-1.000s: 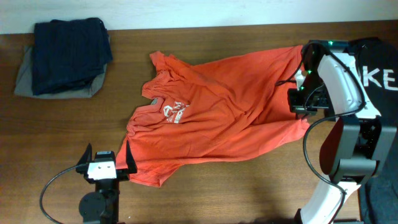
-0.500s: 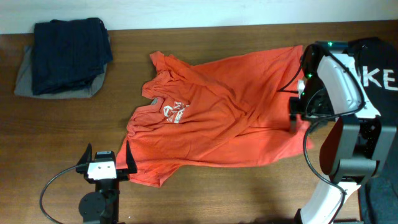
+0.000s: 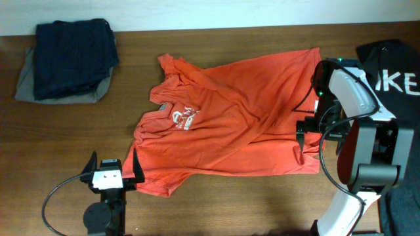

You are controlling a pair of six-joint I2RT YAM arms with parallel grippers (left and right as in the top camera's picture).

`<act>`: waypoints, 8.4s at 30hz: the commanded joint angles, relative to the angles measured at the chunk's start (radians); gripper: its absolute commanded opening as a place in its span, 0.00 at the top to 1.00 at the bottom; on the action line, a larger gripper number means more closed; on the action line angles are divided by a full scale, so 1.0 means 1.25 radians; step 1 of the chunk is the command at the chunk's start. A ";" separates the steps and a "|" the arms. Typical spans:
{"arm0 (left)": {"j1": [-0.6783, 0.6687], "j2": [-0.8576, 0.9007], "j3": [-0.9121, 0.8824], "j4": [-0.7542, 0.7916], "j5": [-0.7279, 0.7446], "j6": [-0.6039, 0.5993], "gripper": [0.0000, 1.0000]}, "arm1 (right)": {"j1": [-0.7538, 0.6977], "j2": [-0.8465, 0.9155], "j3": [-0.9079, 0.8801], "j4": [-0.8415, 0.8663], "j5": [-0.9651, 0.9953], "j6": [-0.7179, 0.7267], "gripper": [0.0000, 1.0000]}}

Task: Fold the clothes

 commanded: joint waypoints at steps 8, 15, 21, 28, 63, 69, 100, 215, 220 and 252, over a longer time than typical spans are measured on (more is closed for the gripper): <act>0.005 -0.006 -0.003 -0.002 -0.003 0.010 0.01 | -0.065 -0.118 0.033 0.136 0.015 0.133 0.01; 0.005 -0.006 -0.003 -0.002 -0.003 0.016 0.01 | -0.076 -0.268 0.032 0.119 0.000 0.133 0.01; 0.005 -0.006 -0.003 -0.002 -0.003 0.016 0.01 | -0.052 -0.402 0.029 0.104 0.005 0.128 0.01; 0.005 -0.006 -0.003 0.042 0.014 0.010 0.01 | -0.032 -0.479 0.028 0.030 0.001 0.126 0.01; 0.005 0.917 0.845 -0.663 0.187 -0.052 0.01 | -0.026 -0.699 -0.074 -0.059 -0.123 0.151 0.08; 0.005 1.027 0.845 -0.762 0.176 -0.052 0.01 | -0.027 -0.694 -0.151 0.015 -0.124 0.151 0.08; 0.047 1.392 0.841 -0.804 0.045 -0.160 0.03 | -0.027 -0.665 -0.152 0.029 -0.124 0.151 0.08; 0.047 1.229 0.866 -0.849 0.087 -0.201 0.99 | -0.027 -0.396 -0.201 0.116 0.179 0.315 0.96; 0.047 1.183 0.877 -0.891 0.087 -0.201 0.99 | -0.027 -0.461 -0.201 0.097 0.183 0.316 0.96; 0.046 1.037 1.479 -0.635 0.159 -0.201 0.99 | -0.027 -0.612 0.319 0.175 0.104 0.202 0.96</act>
